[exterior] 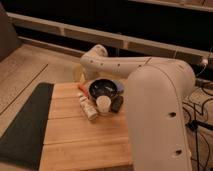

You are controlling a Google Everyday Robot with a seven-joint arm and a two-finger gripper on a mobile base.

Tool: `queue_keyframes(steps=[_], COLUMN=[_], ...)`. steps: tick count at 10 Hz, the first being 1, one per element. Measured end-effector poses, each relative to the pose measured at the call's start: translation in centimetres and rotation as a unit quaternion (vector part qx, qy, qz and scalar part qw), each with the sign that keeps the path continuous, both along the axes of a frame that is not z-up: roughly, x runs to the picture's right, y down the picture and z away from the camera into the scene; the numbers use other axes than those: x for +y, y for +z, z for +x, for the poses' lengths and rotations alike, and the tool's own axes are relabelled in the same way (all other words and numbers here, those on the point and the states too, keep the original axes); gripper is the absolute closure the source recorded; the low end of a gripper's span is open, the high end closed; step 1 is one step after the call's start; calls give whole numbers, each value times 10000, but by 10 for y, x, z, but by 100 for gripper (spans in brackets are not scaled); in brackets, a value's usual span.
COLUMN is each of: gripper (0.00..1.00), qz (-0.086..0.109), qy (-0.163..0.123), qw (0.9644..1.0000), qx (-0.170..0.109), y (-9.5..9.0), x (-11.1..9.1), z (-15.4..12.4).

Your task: Place the pepper in the ceramic bowl

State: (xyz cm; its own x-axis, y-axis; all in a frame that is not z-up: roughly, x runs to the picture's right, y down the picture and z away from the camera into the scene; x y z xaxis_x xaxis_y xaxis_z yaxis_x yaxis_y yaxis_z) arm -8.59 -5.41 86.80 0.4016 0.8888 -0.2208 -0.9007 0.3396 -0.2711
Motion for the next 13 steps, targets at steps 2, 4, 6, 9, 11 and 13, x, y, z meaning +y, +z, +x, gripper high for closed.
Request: queue_keyframes(steps=[2,4,6,9,11,13], gripper=[35,35,35,35,35,35], qz=[48,-89,-225,-384,-487,-495], qy=[-158,-442,-574,-1072,-1191,-1197], qw=[9999,9988,9972,9901,9861,9857], qx=[17,-188,-423,-823,-1050,-1075], y=[4,20,37,63,74,77], x=[-3,8,14,17,18,17], z=[1,-25,-47,-96,-117,-118])
